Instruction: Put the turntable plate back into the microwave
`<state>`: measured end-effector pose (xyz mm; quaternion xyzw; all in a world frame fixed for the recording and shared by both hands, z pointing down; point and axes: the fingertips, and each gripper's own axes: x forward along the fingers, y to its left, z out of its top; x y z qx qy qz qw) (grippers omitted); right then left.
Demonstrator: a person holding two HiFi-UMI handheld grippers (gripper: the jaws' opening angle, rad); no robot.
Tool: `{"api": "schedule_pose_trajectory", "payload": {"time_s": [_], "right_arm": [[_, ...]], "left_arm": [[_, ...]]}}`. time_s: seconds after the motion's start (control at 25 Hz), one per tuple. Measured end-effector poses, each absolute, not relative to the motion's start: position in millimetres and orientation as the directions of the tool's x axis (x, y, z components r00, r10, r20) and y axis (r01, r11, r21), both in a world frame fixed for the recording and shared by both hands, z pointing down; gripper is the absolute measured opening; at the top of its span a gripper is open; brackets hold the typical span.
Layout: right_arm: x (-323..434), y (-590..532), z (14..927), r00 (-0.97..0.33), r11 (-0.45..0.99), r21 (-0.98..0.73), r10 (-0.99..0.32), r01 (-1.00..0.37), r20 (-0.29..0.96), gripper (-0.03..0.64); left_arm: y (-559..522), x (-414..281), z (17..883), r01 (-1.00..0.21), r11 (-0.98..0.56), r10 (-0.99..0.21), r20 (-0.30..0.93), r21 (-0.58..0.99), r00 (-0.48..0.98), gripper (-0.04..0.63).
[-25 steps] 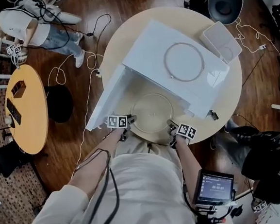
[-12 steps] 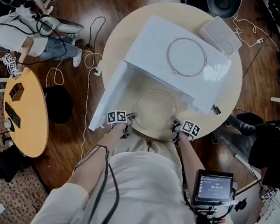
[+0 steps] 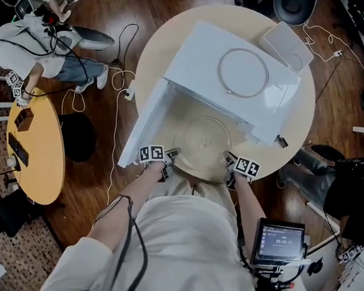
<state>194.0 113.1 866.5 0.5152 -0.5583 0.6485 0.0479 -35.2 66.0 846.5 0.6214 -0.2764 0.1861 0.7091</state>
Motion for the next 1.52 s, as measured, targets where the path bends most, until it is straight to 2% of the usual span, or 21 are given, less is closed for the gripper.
{"api": "schedule_pose_trajectory", "payload": {"time_s": [0.12,0.24,0.4,0.52,0.76,0.88,1.04,1.16,1.2,1.52], "right_arm": [[189.8,118.8,860.9,-0.468,-0.368,-0.675,-0.51,-0.64,0.722,0.134],[183.9,132.0,856.4,-0.479,-0.42,-0.72,-0.547,-0.553,0.687,0.218],[169.4,160.4,853.6,-0.547,-0.5,-0.799,-0.587,-0.335,0.597,0.225],[154.3,171.2,852.3,-0.601,-0.503,-0.844,-0.621,-0.186,0.503,0.224],[146.5,169.3,855.1,-0.597,-0.508,-0.86,-0.679,-0.038,0.428,0.224],[143.7,173.1,861.3,-0.614,-0.507,-0.862,-0.674,-0.02,0.411,0.224],[139.0,168.6,848.4,-0.635,-0.467,-0.884,-0.685,0.008,0.356,0.207],[142.6,165.9,839.1,-0.626,-0.452,-0.891,-0.708,0.044,0.328,0.102],[143.8,164.9,836.4,-0.621,-0.448,-0.892,-0.714,0.053,0.322,0.09],[154.1,149.1,815.7,-0.573,-0.403,-0.909,-0.771,0.104,0.276,0.044]], "left_arm": [[68.7,-35.4,838.9,-0.596,0.171,-0.086,0.615,0.785,0.784,0.034],[73.3,-35.1,829.0,-0.582,0.196,-0.083,0.605,0.789,0.792,0.034],[84.7,-28.9,812.4,-0.564,0.243,-0.082,0.596,0.789,0.799,0.034],[89.0,-21.8,802.3,-0.559,0.26,-0.077,0.594,0.788,0.801,0.034],[95.7,-13.7,790.1,-0.564,0.288,-0.064,0.603,0.774,0.795,0.034],[98.6,-9.4,785.8,-0.563,0.295,-0.066,0.604,0.772,0.794,0.034],[104.3,-2.8,780.3,-0.556,0.315,-0.059,0.601,0.769,0.797,0.034],[108.4,2.1,775.6,-0.556,0.315,-0.054,0.6,0.769,0.798,0.034],[108.5,2.4,774.8,-0.556,0.316,-0.056,0.6,0.769,0.798,0.034],[102.8,-0.5,774.5,-0.508,0.355,-0.101,0.572,0.785,0.814,0.034]]}}
